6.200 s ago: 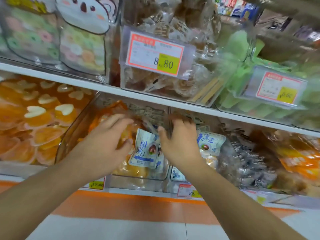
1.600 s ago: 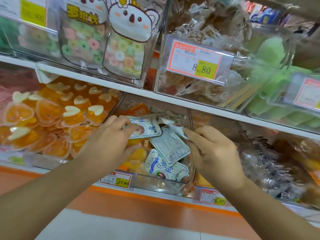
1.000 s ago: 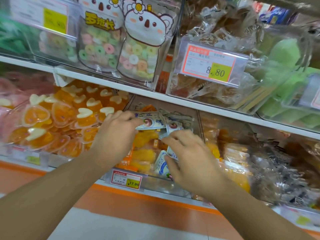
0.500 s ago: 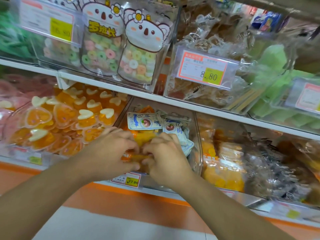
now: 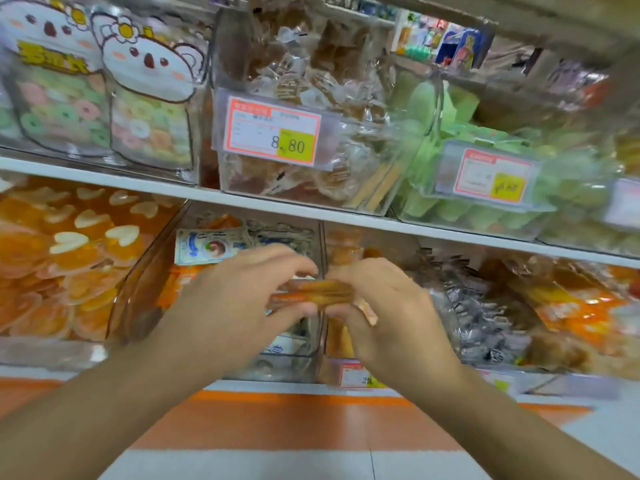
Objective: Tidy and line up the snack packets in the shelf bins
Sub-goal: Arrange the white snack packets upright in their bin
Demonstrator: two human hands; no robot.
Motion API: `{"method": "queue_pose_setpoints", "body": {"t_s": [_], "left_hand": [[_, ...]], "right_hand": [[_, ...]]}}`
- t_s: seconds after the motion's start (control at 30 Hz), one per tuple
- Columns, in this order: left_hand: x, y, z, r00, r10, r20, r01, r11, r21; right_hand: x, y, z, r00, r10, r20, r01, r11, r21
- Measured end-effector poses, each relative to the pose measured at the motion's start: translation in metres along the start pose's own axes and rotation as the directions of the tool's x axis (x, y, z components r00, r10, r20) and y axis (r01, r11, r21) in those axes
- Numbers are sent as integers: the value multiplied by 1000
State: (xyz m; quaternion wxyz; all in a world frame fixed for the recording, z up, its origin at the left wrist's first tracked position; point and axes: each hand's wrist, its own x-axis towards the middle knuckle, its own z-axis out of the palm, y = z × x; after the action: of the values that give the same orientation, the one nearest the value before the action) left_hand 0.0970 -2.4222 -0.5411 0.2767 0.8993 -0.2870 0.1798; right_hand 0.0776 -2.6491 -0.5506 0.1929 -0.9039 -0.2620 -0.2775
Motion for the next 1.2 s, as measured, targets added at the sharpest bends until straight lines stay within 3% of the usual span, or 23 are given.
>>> {"method": "queue_pose_setpoints", "body": {"t_s": [0.13, 0.2, 0.27, 0.33, 0.4, 0.6, 0.7, 0.83, 1.0, 1.2], "left_hand": [[9, 4, 22, 993, -115, 27, 116, 992, -42], [4, -8, 25, 984, -168, 58, 171, 984, -52], [-3, -21, 25, 972, -213, 104, 217, 976, -31], [-10, -34, 22, 959, -248, 137, 248, 969, 14], [-16, -45, 15, 947, -286, 149, 280, 958, 60], [-32, -73, -18, 930, -338, 146, 293, 920, 259], [-42, -88, -31, 924, -358, 138, 304, 903, 304], [-55, -98, -37, 931, -329, 159, 266, 908, 323], [-67, -123, -40, 938, -317, 142, 267, 919, 291], [-70, -131, -37, 957, -270, 110, 235, 937, 258]], "right_hand": [[-24, 46, -23, 954, 299, 22, -299, 954, -25], [-32, 68, -31, 899, 422, 116, -429, 902, 42], [-38, 84, -34, 847, 453, 278, -475, 880, 14], [-41, 90, -33, 786, 441, 433, -420, 895, -150], [-43, 89, -26, 756, 435, 489, -373, 900, -225], [-24, 52, -5, 914, 222, 339, -220, 975, -44], [1, 6, 27, 933, 87, 349, -125, 988, 89], [43, -34, 85, 891, -91, 444, 31, 990, 139], [82, -46, 139, 857, -62, 511, 119, 990, -80], [88, -46, 157, 903, 12, 430, 88, 974, -210]]}}
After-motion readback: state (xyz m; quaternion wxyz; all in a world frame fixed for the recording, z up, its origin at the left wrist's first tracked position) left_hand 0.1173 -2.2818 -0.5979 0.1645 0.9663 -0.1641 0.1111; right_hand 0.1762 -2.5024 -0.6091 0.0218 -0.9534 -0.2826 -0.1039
